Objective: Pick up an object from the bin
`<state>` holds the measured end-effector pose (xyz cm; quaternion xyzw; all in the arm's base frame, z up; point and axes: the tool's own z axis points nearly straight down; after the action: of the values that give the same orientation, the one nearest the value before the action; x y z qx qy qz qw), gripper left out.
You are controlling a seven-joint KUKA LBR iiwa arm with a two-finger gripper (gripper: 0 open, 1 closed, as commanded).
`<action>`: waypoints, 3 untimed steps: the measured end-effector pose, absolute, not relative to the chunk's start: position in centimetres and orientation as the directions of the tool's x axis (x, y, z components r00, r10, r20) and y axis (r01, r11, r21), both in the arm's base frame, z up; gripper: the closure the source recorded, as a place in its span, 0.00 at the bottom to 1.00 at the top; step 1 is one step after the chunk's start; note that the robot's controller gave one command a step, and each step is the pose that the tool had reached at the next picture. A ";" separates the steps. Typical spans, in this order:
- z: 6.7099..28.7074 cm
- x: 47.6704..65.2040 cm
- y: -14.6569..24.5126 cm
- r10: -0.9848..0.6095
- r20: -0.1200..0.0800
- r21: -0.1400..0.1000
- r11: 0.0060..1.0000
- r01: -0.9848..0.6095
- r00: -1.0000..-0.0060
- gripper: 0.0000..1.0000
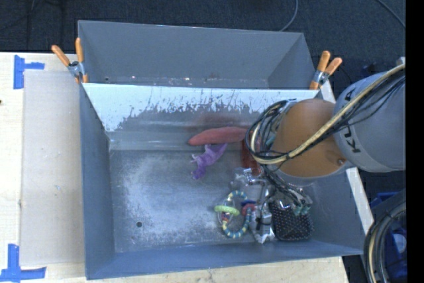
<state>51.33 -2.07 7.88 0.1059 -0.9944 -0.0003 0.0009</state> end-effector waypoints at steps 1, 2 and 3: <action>7.3 51.1 -1.7 -0.200 -0.010 0.000 0.980 -0.200 -0.980 1.00; 7.3 51.1 -1.7 -0.201 -0.010 0.000 0.980 -0.201 -0.980 1.00; 7.3 50.7 -1.9 -0.211 -0.015 0.000 0.978 -0.211 -0.977 1.00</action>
Offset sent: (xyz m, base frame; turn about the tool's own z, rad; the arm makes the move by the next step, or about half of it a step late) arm 0.0000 0.0000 0.0000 0.0000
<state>50.70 -1.92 7.30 0.1059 -0.9944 -0.0008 -0.0074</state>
